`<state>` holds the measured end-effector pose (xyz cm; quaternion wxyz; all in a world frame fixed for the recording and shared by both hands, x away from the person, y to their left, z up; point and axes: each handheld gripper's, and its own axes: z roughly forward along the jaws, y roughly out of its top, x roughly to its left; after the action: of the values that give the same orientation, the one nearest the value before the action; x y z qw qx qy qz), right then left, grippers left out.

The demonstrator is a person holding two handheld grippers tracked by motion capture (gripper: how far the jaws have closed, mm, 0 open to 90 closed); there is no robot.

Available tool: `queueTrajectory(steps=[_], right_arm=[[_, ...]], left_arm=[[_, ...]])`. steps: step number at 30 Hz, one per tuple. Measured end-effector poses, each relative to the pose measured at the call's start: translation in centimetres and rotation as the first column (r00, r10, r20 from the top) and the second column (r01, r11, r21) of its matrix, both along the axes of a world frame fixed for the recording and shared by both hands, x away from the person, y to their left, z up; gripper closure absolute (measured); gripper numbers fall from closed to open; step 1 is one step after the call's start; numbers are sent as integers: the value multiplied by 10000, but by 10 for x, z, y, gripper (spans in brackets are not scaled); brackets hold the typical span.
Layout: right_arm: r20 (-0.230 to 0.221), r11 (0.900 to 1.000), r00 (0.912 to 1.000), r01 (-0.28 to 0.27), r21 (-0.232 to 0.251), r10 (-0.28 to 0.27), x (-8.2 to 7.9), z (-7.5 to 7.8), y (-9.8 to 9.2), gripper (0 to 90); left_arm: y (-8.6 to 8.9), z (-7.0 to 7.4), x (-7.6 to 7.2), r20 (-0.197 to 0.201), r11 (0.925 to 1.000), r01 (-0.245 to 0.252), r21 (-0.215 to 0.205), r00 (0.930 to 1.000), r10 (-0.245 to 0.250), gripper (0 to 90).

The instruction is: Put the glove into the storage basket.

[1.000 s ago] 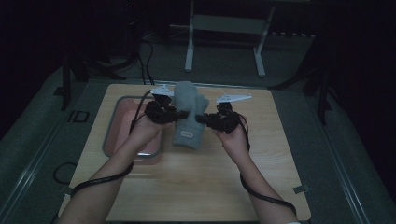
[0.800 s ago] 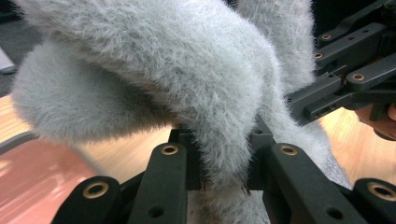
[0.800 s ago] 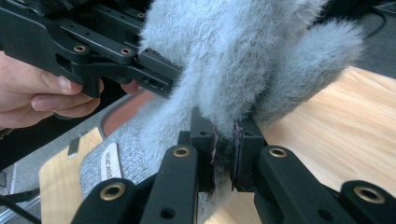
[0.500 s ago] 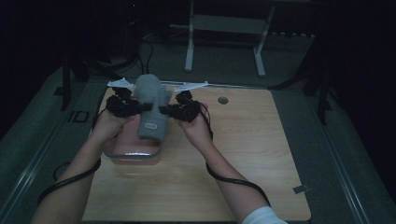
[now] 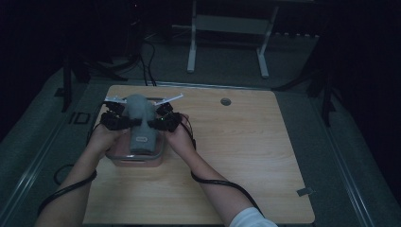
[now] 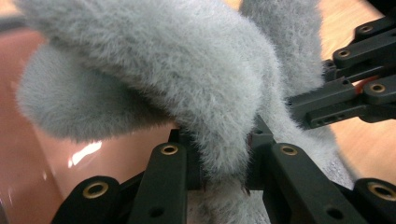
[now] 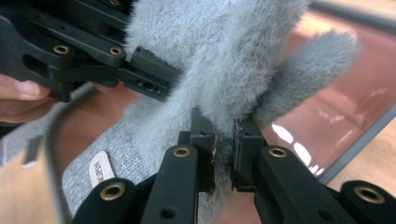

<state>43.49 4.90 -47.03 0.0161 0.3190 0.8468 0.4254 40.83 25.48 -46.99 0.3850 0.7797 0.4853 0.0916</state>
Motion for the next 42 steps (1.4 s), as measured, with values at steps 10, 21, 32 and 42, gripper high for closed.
queueTrajectory(steps=[10,21,32,42], right_arm=[[-399,9881,9984,327,-1504,-391,4,-23,18,817],[-505,9701,9975,358,-2401,-493,7,-28,26,665],[251,9923,9993,313,-1198,-285,-3,13,-1,392],[106,9991,9999,-8,-412,12,-8,25,-41,199]], left_arm=[[-8,-22,9,-949,9961,-284,832,9948,363,758],[-15,-37,23,-1867,9888,-399,1440,9801,668,744],[-17,-26,19,-838,9576,-1613,2388,9790,1858,363],[-13,3,-4,518,9672,-2153,1347,9763,2101,187]])
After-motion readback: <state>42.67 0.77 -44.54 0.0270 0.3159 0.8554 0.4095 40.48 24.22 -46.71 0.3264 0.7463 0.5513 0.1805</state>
